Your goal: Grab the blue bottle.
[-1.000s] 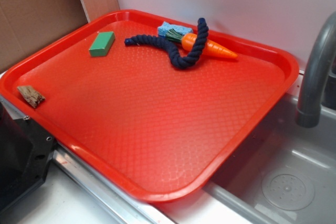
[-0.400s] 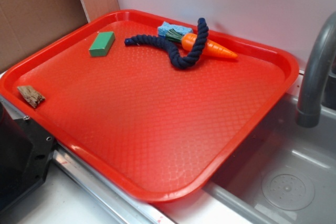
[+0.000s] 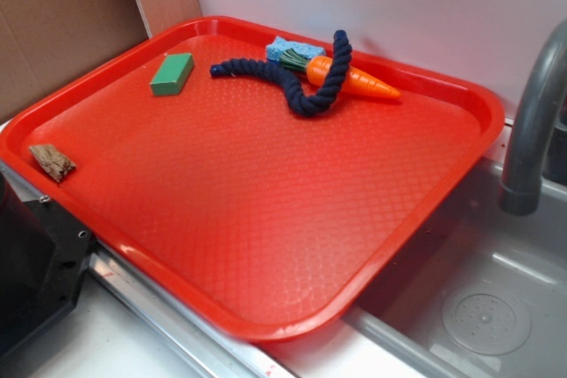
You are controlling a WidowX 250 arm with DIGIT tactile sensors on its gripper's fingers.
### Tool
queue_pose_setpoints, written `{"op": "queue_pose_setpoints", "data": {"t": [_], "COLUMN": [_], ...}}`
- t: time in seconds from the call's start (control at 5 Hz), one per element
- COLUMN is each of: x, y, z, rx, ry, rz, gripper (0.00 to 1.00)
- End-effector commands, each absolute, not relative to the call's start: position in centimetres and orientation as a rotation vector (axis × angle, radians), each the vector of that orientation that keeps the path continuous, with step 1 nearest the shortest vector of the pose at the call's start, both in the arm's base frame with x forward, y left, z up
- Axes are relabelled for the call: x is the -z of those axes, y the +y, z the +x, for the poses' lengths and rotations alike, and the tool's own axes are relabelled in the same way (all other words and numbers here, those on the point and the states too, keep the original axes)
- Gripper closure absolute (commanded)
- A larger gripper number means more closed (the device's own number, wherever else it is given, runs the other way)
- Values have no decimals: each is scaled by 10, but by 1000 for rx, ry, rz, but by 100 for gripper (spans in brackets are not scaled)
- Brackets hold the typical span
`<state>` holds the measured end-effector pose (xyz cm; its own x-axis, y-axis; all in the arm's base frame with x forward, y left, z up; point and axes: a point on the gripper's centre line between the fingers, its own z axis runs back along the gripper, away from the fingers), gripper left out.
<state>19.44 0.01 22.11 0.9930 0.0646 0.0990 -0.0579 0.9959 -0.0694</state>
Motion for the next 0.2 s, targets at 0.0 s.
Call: {"op": "queue_pose_setpoints", "data": {"t": [0.0], "x": [-217], "y": [4], "z": [183], "rx": [-49], "ry": [-104], "rz": [-55], "gripper": [100]}}
